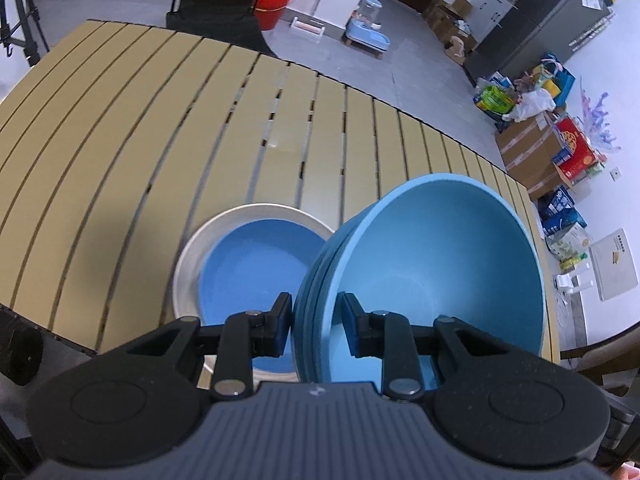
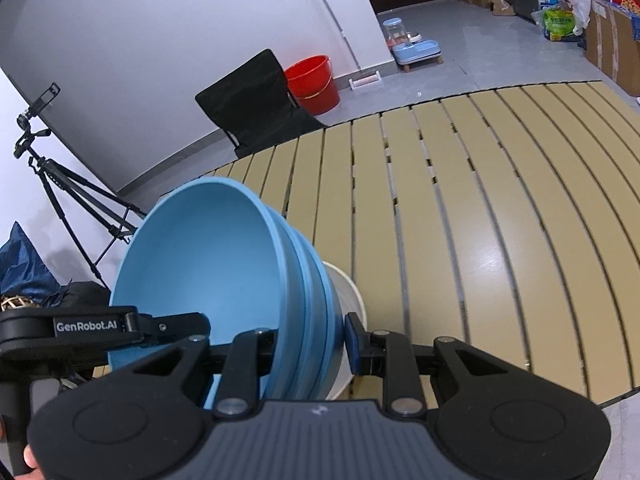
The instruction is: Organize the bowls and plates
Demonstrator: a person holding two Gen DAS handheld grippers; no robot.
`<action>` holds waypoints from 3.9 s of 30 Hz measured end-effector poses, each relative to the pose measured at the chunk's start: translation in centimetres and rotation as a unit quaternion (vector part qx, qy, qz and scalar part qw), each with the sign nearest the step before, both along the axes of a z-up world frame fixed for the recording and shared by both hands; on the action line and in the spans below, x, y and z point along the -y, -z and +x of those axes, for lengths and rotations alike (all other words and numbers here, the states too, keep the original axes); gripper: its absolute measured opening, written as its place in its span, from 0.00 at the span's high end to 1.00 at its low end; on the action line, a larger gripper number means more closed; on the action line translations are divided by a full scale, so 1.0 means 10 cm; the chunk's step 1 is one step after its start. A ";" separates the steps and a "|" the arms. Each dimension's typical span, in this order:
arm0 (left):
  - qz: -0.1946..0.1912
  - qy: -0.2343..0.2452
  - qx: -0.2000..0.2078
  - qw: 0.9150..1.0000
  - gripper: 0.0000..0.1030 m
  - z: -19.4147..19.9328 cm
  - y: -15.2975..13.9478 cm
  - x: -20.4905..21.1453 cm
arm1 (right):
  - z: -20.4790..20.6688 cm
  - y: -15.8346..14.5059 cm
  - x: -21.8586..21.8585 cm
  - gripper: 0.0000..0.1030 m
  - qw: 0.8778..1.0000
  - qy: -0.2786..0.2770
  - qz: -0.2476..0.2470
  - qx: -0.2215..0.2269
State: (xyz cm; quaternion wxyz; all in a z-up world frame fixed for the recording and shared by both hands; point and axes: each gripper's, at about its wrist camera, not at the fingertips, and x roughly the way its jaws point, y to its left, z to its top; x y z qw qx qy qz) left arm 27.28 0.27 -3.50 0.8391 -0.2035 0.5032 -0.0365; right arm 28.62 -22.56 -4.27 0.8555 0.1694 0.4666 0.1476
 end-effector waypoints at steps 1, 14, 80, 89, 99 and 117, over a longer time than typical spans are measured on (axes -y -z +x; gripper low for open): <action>0.000 -0.002 -0.001 1.000 0.73 0.01 0.01 -0.03 | 0.01 0.01 -0.02 0.77 1.000 -0.001 0.001 -0.001; -0.004 -0.019 -0.022 1.000 0.73 0.14 0.24 -0.32 | 0.22 0.25 -0.31 0.77 1.000 -0.010 0.002 -0.020; 0.119 -0.045 0.213 0.969 0.00 -0.82 -0.27 -0.35 | -0.75 -0.08 -0.33 0.00 0.985 0.003 -0.077 0.152; 0.139 -0.020 0.267 0.953 0.00 -1.48 -0.44 -0.26 | -1.40 -0.29 -0.33 0.00 0.967 -0.003 -0.138 0.213; 0.176 0.018 0.293 0.940 0.00 -2.20 -0.29 -0.07 | -2.11 -0.18 -0.31 0.00 0.952 -0.009 -0.191 0.239; 0.219 0.040 0.325 0.919 0.00 -2.86 -0.11 0.06 | -2.74 -0.08 -0.32 0.00 0.953 0.000 -0.166 0.254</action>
